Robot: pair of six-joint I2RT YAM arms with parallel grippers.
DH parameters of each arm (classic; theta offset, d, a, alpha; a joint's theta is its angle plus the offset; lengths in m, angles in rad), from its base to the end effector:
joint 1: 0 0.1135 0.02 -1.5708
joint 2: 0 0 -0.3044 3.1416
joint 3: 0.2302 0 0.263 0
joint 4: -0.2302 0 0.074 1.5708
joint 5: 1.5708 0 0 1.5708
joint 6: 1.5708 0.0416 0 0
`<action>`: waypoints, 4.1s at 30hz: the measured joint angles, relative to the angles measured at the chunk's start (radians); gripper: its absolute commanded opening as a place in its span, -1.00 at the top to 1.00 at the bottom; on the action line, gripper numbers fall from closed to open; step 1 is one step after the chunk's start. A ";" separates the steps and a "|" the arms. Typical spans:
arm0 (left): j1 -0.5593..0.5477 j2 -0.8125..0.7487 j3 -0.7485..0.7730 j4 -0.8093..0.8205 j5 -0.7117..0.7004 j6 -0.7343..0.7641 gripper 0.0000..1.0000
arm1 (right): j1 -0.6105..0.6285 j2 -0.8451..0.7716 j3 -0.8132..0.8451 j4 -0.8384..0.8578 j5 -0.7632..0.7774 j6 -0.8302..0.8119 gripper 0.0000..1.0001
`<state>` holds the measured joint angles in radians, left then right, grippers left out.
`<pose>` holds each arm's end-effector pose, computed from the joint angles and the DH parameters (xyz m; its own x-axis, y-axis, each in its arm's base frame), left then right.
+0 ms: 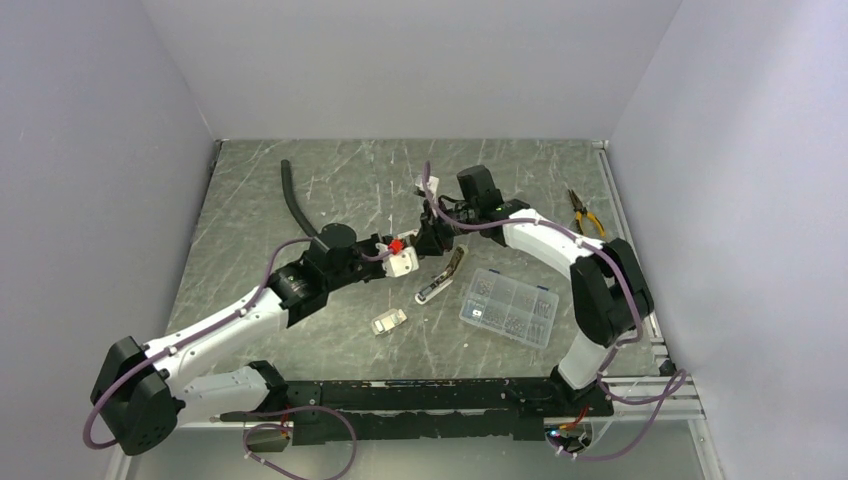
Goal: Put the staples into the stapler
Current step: Place the stapler at the center of the board, then pick up the stapler from the center of the board.
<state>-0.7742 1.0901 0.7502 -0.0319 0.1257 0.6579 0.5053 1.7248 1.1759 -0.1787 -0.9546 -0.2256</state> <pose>0.1737 -0.1772 0.3127 0.2697 0.5848 -0.7651 0.7738 0.3414 0.5336 0.3245 0.2183 0.2667 -0.3854 -0.3609 -0.8493 -0.9226 0.1334 0.3620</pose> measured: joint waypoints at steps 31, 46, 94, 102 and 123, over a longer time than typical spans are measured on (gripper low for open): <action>0.215 -0.205 -0.247 -0.097 -0.060 -0.050 -0.88 | 0.377 0.059 -0.059 0.308 1.571 -0.536 0.31; 0.234 -0.218 -0.256 -0.075 -0.109 -0.069 -0.88 | 0.241 0.299 -0.026 0.264 1.521 -0.515 -0.04; 0.237 -0.076 -0.138 -0.114 0.002 -0.076 -0.89 | -0.159 0.546 0.621 -0.587 0.384 -0.522 0.05; 0.237 -0.075 -0.138 -0.095 0.002 -0.077 -0.89 | -0.160 0.602 0.716 -0.633 0.374 -0.493 0.84; 0.576 0.505 0.621 -0.463 0.688 -0.504 -0.89 | 0.000 -0.032 0.178 -0.091 0.678 -0.418 1.00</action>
<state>-0.1982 1.5951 1.3716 -0.4950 0.8139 0.1539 0.5049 1.6924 1.3540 -0.2699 -0.2764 -0.6437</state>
